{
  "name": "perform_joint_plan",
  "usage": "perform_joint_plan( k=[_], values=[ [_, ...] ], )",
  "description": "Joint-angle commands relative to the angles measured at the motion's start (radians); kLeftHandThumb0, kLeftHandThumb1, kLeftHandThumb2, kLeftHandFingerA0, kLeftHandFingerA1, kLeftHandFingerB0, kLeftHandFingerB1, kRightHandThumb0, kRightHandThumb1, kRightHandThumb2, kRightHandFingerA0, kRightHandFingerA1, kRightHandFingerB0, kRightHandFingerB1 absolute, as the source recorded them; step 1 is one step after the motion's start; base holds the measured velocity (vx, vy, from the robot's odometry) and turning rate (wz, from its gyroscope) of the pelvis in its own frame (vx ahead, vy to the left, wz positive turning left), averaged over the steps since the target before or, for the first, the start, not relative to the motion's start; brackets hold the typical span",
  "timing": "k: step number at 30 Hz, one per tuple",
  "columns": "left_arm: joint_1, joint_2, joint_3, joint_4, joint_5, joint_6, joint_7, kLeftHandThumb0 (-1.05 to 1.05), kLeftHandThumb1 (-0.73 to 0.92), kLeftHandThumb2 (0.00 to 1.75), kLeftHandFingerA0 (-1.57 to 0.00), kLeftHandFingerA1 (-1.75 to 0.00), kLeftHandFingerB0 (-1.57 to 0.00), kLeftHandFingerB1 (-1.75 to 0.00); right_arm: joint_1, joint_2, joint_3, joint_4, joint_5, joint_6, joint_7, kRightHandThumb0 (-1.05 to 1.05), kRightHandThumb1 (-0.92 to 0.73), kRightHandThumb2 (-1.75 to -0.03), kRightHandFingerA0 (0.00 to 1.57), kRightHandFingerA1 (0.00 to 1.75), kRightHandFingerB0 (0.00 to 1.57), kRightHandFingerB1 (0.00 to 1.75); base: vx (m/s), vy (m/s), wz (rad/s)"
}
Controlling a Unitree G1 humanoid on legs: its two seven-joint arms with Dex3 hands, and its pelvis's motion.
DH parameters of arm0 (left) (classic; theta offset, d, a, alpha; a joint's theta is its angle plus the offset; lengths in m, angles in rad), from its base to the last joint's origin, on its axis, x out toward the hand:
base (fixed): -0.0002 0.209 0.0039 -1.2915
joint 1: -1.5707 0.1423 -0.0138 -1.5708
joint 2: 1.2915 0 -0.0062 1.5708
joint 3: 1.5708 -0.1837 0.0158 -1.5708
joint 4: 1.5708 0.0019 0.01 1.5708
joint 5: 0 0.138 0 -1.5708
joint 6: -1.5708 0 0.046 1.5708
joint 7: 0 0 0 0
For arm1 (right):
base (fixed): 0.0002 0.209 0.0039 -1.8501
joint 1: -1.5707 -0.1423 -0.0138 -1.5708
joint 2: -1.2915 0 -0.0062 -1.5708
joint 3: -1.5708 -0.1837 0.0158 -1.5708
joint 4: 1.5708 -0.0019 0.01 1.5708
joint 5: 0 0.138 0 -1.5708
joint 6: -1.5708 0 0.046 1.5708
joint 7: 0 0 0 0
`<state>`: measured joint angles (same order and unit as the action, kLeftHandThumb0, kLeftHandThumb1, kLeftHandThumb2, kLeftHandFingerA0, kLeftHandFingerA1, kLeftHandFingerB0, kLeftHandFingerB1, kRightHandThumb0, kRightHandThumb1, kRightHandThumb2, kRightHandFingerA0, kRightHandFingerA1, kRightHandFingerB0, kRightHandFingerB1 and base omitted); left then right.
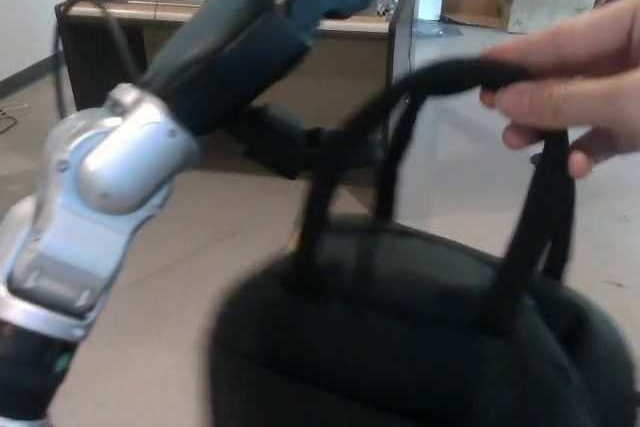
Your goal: A person hands over a black lunchbag to the robot and the robot uses its left hand to grab the strips of the lunchbag, the gives it back to the person.
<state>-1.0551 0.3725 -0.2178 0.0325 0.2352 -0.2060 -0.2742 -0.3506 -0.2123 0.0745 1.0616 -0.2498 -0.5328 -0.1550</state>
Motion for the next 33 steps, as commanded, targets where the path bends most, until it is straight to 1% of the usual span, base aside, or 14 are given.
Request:
perform_joint_plan(
  k=[1, 9, 10, 14, 15, 16, 17, 19, 20, 22, 23, 26, 27, 33],
  values=[
    [-0.018, -0.031, -0.009, -0.035, 0.04, 0.076, -0.024, -0.64, 0.41, 0.78, -0.07, -0.2, -0.1, -0.22, -0.01, -0.011, -0.007, 0.009, 0.01, -0.006, 0.009, -0.62, -0.55, -0.92, 0.38, 0.56, 0.28, 0.48, 0.0, 0.0, 0.0],
    [0.002, -0.037, 0.005, -0.065, 0.046, 0.099, -0.043, -0.63, 0.41, 0.79, -0.05, -0.22, -0.11, -0.23, -0.006, -0.013, 0.003, 0.009, -0.002, -0.001, 0.004, -0.59, -0.55, -0.92, 0.39, 0.57, 0.28, 0.49, 0.0, 0.0, 0.0],
    [0.002, -0.021, 0.012, -0.063, 0.055, 0.089, -0.045, -0.61, 0.39, 0.79, 0.0, -0.24, -0.09, -0.25, -0.012, -0.006, 0.004, 0.01, -0.001, 0.004, 0.005, -0.6, -0.55, -0.92, 0.39, 0.56, 0.29, 0.49, 0.0, 0.0, 0.0],
    [0.013, 0.016, 0.046, -0.076, 0.075, 0.106, -0.034, -0.48, 0.34, 0.74, 0.0, -0.29, -0.04, -0.27, -0.014, -0.01, 0.007, 0.016, -0.004, 0.001, 0.009, -0.59, -0.55, -0.93, 0.4, 0.57, 0.28, 0.49, 0.0, 0.0, 0.0],
    [0.011, 0.021, 0.056, -0.077, 0.077, 0.118, -0.029, -0.45, 0.44, 0.65, -0.06, -0.23, -0.07, -0.22, -0.015, -0.011, 0.008, 0.017, -0.005, -0.002, 0.009, -0.6, -0.55, -0.93, 0.4, 0.57, 0.29, 0.49, 0.0, 0.0, 0.0],
    [0.009, 0.024, 0.067, -0.075, 0.075, 0.127, -0.024, -0.45, 0.44, 0.65, -0.06, -0.23, -0.07, -0.22, -0.016, -0.011, 0.008, 0.019, -0.003, -0.006, 0.01, -0.6, -0.55, -0.93, 0.4, 0.57, 0.29, 0.49, 0.0, 0.0, 0.0],
    [0.005, 0.021, 0.083, -0.079, 0.066, 0.156, -0.024, -0.39, 0.48, 0.55, -0.04, -0.26, -0.05, -0.25, -0.021, -0.01, 0.008, 0.021, -0.002, -0.005, 0.012, -0.59, -0.54, -0.93, 0.4, 0.57, 0.29, 0.49, 0.0, 0.0, 0.0],
    [-0.009, 0.01, 0.114, -0.08, 0.031, 0.189, -0.029, -0.55, 0.5, 0.62, -0.06, -0.23, -0.08, -0.21, -0.029, -0.007, 0.013, 0.023, -0.008, 0.003, 0.003, -0.56, -0.53, -0.93, 0.4, 0.57, 0.28, 0.49, 0.0, 0.0, 0.0],
    [-0.009, 0.003, 0.113, -0.095, 0.032, 0.204, -0.032, -0.56, 0.37, 0.76, 0.0, -0.28, -0.08, -0.27, -0.028, -0.007, 0.014, 0.019, -0.008, 0.007, 0.006, -0.57, -0.54, -0.92, 0.39, 0.57, 0.28, 0.49, 0.0, 0.0, 0.0],
    [-0.002, -0.019, 0.104, -0.131, 0.037, 0.236, -0.039, -0.6, 0.38, 0.73, -0.05, -0.27, -0.11, -0.23, -0.026, -0.005, 0.013, 0.016, -0.003, 0.005, 0.011, -0.59, -0.54, -0.91, 0.39, 0.56, 0.28, 0.49, 0.0, 0.0, 0.0],
    [0.006, -0.033, 0.091, -0.154, 0.039, 0.254, -0.043, -0.69, 0.42, 0.71, -0.11, -0.24, -0.13, -0.15, -0.025, -0.006, 0.017, 0.018, -0.007, 0.002, 0.006, -0.58, -0.54, -0.91, 0.39, 0.56, 0.29, 0.49, 0.0, 0.0, 0.0],
    [0.026, -0.078, 0.052, -0.208, 0.063, 0.294, -0.038, -0.62, 0.4, 0.77, -0.04, -0.34, -0.07, -0.21, -0.012, -0.007, 0.02, 0.025, -0.009, -0.022, -0.002, -0.58, -0.54, -0.92, 0.39, 0.57, 0.29, 0.5, 0.0, 0.0, 0.0],
    [0.032, -0.099, 0.034, -0.21, 0.078, 0.294, -0.026, -0.71, 0.46, 0.77, -0.1, -0.21, -0.12, -0.12, -0.006, -0.008, 0.023, 0.021, -0.012, -0.024, -0.004, -0.6, -0.55, -0.92, 0.39, 0.57, 0.29, 0.49, 0.0, 0.0, 0.0],
    [0.031, -0.166, -0.045, -0.185, 0.184, 0.306, 0.03, -0.64, 0.4, 0.8, 0.0, -0.2, 0.0, -0.17, 0.008, -0.007, 0.026, 0.014, -0.008, -0.022, 0.004, -0.6, -0.55, -0.91, 0.39, 0.56, 0.28, 0.49, 0.0, 0.0, 0.0]
  ],
)
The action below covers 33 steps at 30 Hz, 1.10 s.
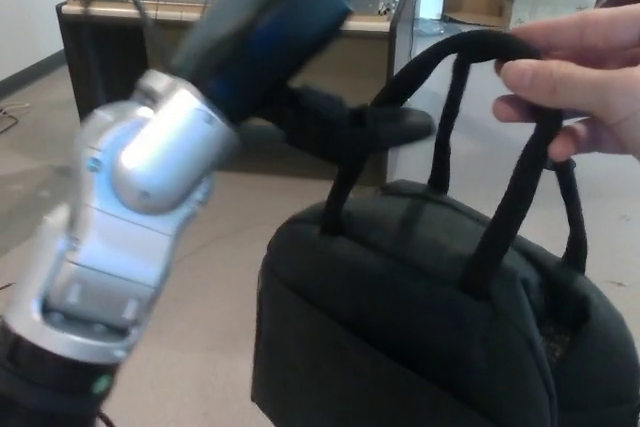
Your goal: A person hands over a black lunchbag to the robot and the robot uses its left hand to grab the strips of the lunchbag, the gives it back to the person.
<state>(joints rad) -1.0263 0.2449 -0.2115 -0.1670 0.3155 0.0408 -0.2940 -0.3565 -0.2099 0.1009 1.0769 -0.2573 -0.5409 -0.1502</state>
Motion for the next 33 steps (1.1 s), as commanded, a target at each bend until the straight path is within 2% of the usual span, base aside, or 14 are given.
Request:
perform_joint_plan(
  k=[1, 5, 11, 13, 19, 23, 26, 27, 28, 29, 30, 31, 32, 33],
  values=[
    [-0.002, -0.053, -0.063, 0.019, 0.125, 0.073, 0.061, -0.66, 0.41, 0.81, -0.01, -0.19, -0.01, -0.17, 0.012, -0.012, 0.003, -0.001, -0.003, -0.012, 0.001, -0.6, -0.55, -0.92, 0.38, 0.56, 0.28, 0.48, 0.0, 0.0, 0.0],
    [-0.031, -0.118, -0.109, 0.072, 0.178, 0.103, 0.103, -0.76, 0.48, 0.81, -0.11, -0.16, -0.11, -0.09, 0.007, -0.013, 0.003, -0.003, -0.003, -0.006, 0.005, -0.61, -0.56, -0.92, 0.38, 0.55, 0.28, 0.48, 0.0, 0.0, 0.0],
    [-0.049, -0.155, -0.146, 0.145, 0.234, 0.084, 0.139, -0.73, 0.46, 0.78, -0.11, -0.22, -0.11, -0.12, 0.003, -0.011, 0.012, -0.01, -0.016, 0.003, -0.003, -0.58, -0.55, -0.93, 0.4, 0.57, 0.28, 0.49, 0.0, 0.0, 0.0],
    [-0.055, -0.157, -0.159, 0.18, 0.254, 0.072, 0.155, -0.67, 0.42, 0.78, -0.07, -0.34, -0.06, -0.16, 0.007, -0.008, 0.011, -0.013, -0.013, -0.002, 0.001, -0.59, -0.55, -0.92, 0.39, 0.57, 0.28, 0.49, 0.0, 0.0, 0.0],
    [-0.086, -0.144, -0.18, 0.297, 0.28, 0.034, 0.173, -0.69, 0.44, 0.75, -0.11, -0.24, -0.1, -0.11, 0.003, -0.005, 0.006, -0.015, -0.006, 0.002, 0.011, -0.6, -0.55, -0.91, 0.38, 0.56, 0.3, 0.49, 0.0, 0.0, 0.0],
    [-0.112, -0.158, -0.178, 0.388, 0.285, -0.001, 0.227, -0.6, 0.38, 0.71, -0.06, -0.39, -0.03, -0.22, -0.006, -0.006, 0.007, -0.02, -0.009, 0.02, 0.01, -0.61, -0.56, -0.9, 0.38, 0.55, 0.31, 0.49, 0.0, 0.0, 0.0],
    [-0.116, -0.194, -0.18, 0.481, 0.332, -0.065, 0.417, -0.5, 0.4, 0.72, -0.45, -0.53, -0.3, -0.44, -0.004, -0.003, 0.006, -0.018, -0.009, 0.014, 0.006, -0.59, -0.54, -0.9, 0.38, 0.56, 0.32, 0.5, 0.0, 0.0, 0.0],
    [-0.114, -0.204, -0.178, 0.498, 0.339, -0.082, 0.46, -0.5, 0.4, 0.72, -0.45, -0.53, -0.3, -0.44, -0.002, 0.0, 0.005, -0.016, -0.006, 0.01, 0.007, -0.59, -0.54, -0.9, 0.38, 0.56, 0.32, 0.5, 0.0, 0.0, 0.0],
    [-0.112, -0.223, -0.174, 0.544, 0.352, -0.133, 0.575, -0.38, 0.52, 0.56, -0.58, -0.92, -0.51, -0.66, -0.001, 0.003, 0.005, -0.011, -0.005, 0.007, 0.007, -0.59, -0.54, -0.9, 0.39, 0.56, 0.32, 0.5, 0.0, 0.0, 0.0],
    [-0.116, -0.231, -0.176, 0.581, 0.37, -0.172, 0.668, -0.31, 0.55, 0.58, -0.62, -1.4, -0.58, -1.24, -0.001, 0.003, 0.006, -0.011, -0.006, 0.006, 0.008, -0.59, -0.54, -0.9, 0.39, 0.56, 0.32, 0.5, 0.0, 0.0, 0.0],
    [-0.124, -0.242, -0.169, 0.627, 0.371, -0.24, 0.766, -0.21, 0.63, 0.6, -0.87, -1.69, -0.66, -1.52, -0.001, 0.002, 0.009, -0.01, -0.011, 0.006, 0.005, -0.58, -0.54, -0.91, 0.39, 0.57, 0.32, 0.5, 0.0, 0.0, 0.0],
    [-0.127, -0.246, -0.166, 0.643, 0.369, -0.265, 0.795, -0.21, 0.63, 0.6, -0.87, -1.69, -0.66, -1.52, -0.001, 0.001, 0.009, -0.01, -0.013, 0.006, 0.003, -0.58, -0.54, -0.91, 0.39, 0.57, 0.32, 0.5, 0.0, 0.0, 0.0],
    [-0.124, -0.257, -0.149, 0.653, 0.342, -0.299, 0.802, -0.13, 0.62, 0.57, -0.86, -1.75, -0.67, -1.74, -0.001, 0.004, 0.005, -0.009, -0.006, 0.001, 0.007, -0.58, -0.54, -0.91, 0.39, 0.57, 0.32, 0.51, 0.0, 0.0, 0.0],
    [-0.13, -0.271, -0.136, 0.673, 0.337, -0.336, 0.865, -0.26, 0.5, 0.81, -1.21, -1.48, -0.98, -1.36, -0.004, 0.003, 0.004, -0.008, -0.006, 0.0, 0.006, -0.55, -0.53, -0.92, 0.39, 0.58, 0.32, 0.51, 0.0, 0.0, 0.0]
  ],
)
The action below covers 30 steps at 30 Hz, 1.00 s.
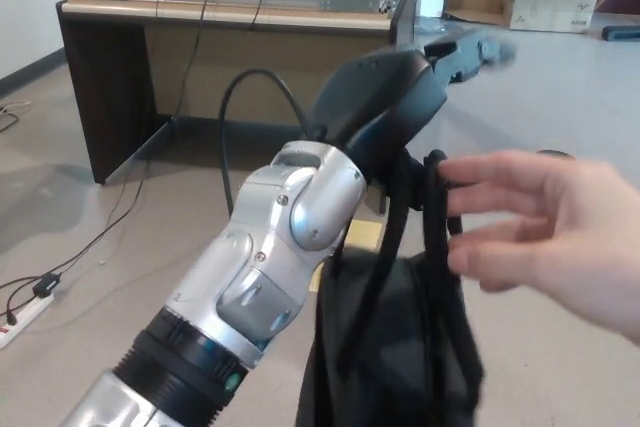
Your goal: A person hands over a black lunchbag to the robot and the robot uses its left hand to grab the strips of the lunchbag, the gives it back to the person.
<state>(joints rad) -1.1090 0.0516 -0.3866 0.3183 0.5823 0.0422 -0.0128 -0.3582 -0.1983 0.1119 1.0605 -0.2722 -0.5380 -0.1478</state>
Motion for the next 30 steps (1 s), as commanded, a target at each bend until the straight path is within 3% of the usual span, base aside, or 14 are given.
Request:
perform_joint_plan(
  k=[1, 2, 5, 6, 7, 8, 16, 21, 22, 23, 30],
  values=[
    [-0.051, -0.083, 0.047, 0.195, 0.072, -0.352, 0.621, -0.27, 0.5, 0.82, -1.21, -1.47, -0.99, -1.35, -0.005, -0.007, -0.008, 0.009, 0.01, 0.0, 0.003, -0.56, -0.53, -0.91, 0.39, 0.57, 0.33, 0.51, 0.0, 0.0, 0.0],
    [-0.052, -0.085, 0.051, 0.194, 0.073, -0.351, 0.632, -0.18, 0.64, 0.59, -0.88, -1.75, -0.67, -1.66, -0.007, -0.007, -0.01, 0.01, 0.012, 0.002, 0.004, -0.56, -0.53, -0.91, 0.39, 0.57, 0.33, 0.51, 0.0, 0.0, 0.0],
    [-0.06, -0.081, 0.056, 0.2, 0.085, -0.338, 0.667, -0.22, 0.64, 0.59, -0.91, -1.75, -0.72, -1.58, -0.015, -0.009, -0.009, 0.014, 0.009, 0.01, 0.005, -0.56, -0.54, -0.92, 0.39, 0.57, 0.33, 0.51, 0.0, 0.0, 0.0],
    [-0.061, -0.076, 0.055, 0.198, 0.097, -0.325, 0.683, -0.34, 0.46, 0.81, -1.22, -1.46, -0.97, -1.31, -0.015, -0.01, -0.008, 0.014, 0.007, 0.01, 0.004, -0.53, -0.67, -0.6, 0.44, 0.44, 0.44, 0.39, 0.0, 0.0, 0.0],
    [-0.061, -0.073, 0.056, 0.194, 0.103, -0.316, 0.692, -0.34, 0.46, 0.81, -1.22, -1.46, -0.97, -1.31, -0.016, -0.011, -0.007, 0.015, 0.006, 0.009, 0.003, -0.53, -0.67, -0.6, 0.44, 0.44, 0.44, 0.39, 0.0, 0.0, 0.0],
    [-0.058, -0.067, 0.068, 0.186, 0.094, -0.324, 0.691, -0.26, 0.66, 0.58, -0.85, -1.75, -0.62, -1.71, -0.013, -0.011, -0.007, 0.012, 0.007, 0.01, 0.007, -0.53, -0.67, -0.61, 0.44, 0.44, 0.44, 0.39, 0.0, 0.0, 0.0],
    [-0.046, -0.045, 0.148, 0.139, 0.027, -0.397, 0.694, -0.18, 0.61, 0.55, -0.84, -1.75, -0.65, -1.75, -0.004, -0.008, -0.005, 0.013, 0.007, 0.005, 0.009, -0.54, -0.68, -0.6, 0.46, 0.45, 0.45, 0.4, 0.0, 0.0, 0.0],
    [-0.046, 0.039, 0.218, 0.106, 0.04, -0.403, 0.745, -0.17, 0.63, 0.57, -0.86, -1.75, -0.65, -1.75, 0.001, -0.013, 0.0, 0.009, 0.001, 0.004, 0.01, -0.57, -0.68, -0.6, 0.47, 0.45, 0.45, 0.4, 0.0, 0.0, 0.0],
    [-0.039, 0.063, 0.244, 0.091, 0.03, -0.407, 0.734, -0.16, 0.64, 0.57, -0.86, -1.75, -0.65, -1.75, -0.001, -0.012, -0.001, 0.015, 0.002, -0.003, 0.009, -0.59, -0.56, -0.95, 0.47, 0.61, 0.33, 0.51, 0.0, 0.0, 0.0],
    [-0.032, 0.098, 0.27, 0.075, 0.041, -0.402, 0.755, -0.18, 0.64, 0.58, -0.87, -1.75, -0.64, -1.75, -0.006, -0.014, 0.0, 0.015, 0.001, 0.002, 0.015, -0.57, -0.68, -0.61, 0.51, 0.46, 0.47, 0.41, 0.0, 0.0, 0.0],
    [0.044, 0.211, 0.358, 0.023, 0.038, -0.476, 0.771, -0.2, 0.66, 0.59, -0.88, -1.75, -0.66, -1.75, 0.0, -0.006, -0.008, 0.025, 0.013, -0.013, 0.017, -0.54, -0.67, -0.59, 0.52, 0.46, 0.49, 0.42, 0.0, 0.0, 0.0]
  ],
)
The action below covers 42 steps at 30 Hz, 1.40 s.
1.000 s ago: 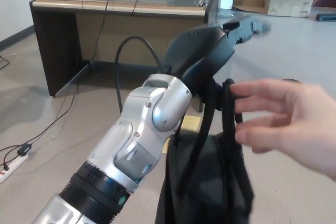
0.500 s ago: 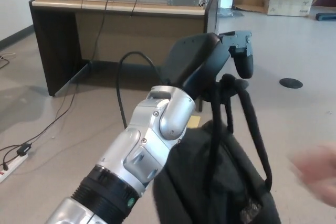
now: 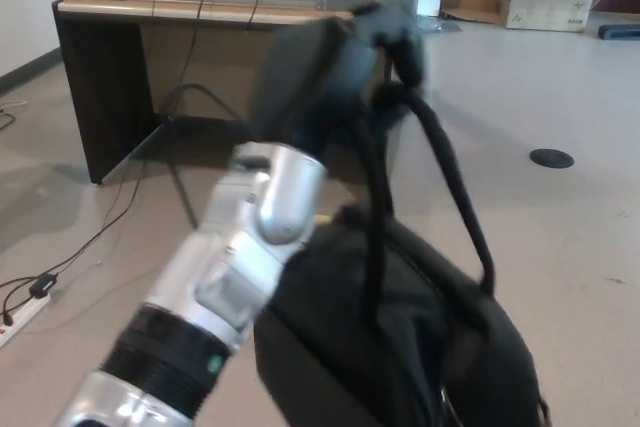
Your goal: A person hands over a black lunchbag to the robot and the robot uses its left hand to grab the strips of the lunchbag, the gives it back to the person.
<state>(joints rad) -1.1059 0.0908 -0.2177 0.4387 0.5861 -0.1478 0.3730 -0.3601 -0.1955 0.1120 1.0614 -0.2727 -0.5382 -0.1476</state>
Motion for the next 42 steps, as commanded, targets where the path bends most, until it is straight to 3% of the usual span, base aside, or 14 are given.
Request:
perform_joint_plan(
  k=[1, 14, 16, 25, 32, 42],
  values=[
    [0.059, 0.185, 0.197, -0.113, 0.043, -0.277, 0.386, -0.2, 0.66, 0.59, -0.88, -1.75, -0.66, -1.75, 0.005, -0.009, -0.007, 0.023, 0.013, -0.014, 0.015, -0.54, -0.67, -0.59, 0.52, 0.46, 0.49, 0.42, 0.0, 0.0, 0.0],
    [0.478, 0.259, 0.388, -0.406, -0.027, -0.411, 0.314, -0.23, 0.66, 0.58, -0.9, -1.75, -0.66, -1.75, 0.007, -0.012, -0.012, 0.022, 0.014, -0.013, 0.009, -0.55, -0.68, -0.6, 0.5, 0.46, 0.5, 0.42, 0.0, 0.0, 0.0],
    [0.581, 0.269, 0.424, -0.432, -0.061, -0.481, 0.3, -0.19, 0.66, 0.57, -0.87, -1.75, -0.63, -1.75, 0.016, -0.018, -0.005, 0.021, 0.006, -0.015, 0.012, -0.58, -0.7, -0.62, 0.5, 0.46, 0.47, 0.41, 0.0, 0.0, 0.0],
    [0.885, 0.209, 0.483, -0.476, -0.04, -0.544, 0.335, -0.16, 0.65, 0.56, -0.88, -1.75, -0.65, -1.75, 0.019, -0.023, 0.001, 0.019, -0.007, -0.012, -0.01, -0.56, -0.7, -0.62, 0.5, 0.45, 0.49, 0.42, 0.0, 0.0, 0.0],
    [1.078, 0.203, 0.487, -0.208, 0.021, -0.685, 0.473, -0.09, 0.61, 0.55, -0.89, -1.75, -0.68, -1.75, 0.021, -0.027, 0.003, 0.011, -0.009, -0.007, -0.003, -0.56, -0.7, -0.61, 0.5, 0.45, 0.49, 0.41, 0.0, 0.0, 0.0],
    [1.175, 0.283, 0.457, 0.199, 0.075, -0.826, 0.634, -0.09, 0.62, 0.55, -0.86, -1.75, -0.68, -1.75, 0.024, -0.026, 0.005, 0.018, -0.007, -0.004, -0.004, -0.57, -0.7, -0.62, 0.51, 0.46, 0.49, 0.41, 0.0, 0.0, 0.0]
  ],
)
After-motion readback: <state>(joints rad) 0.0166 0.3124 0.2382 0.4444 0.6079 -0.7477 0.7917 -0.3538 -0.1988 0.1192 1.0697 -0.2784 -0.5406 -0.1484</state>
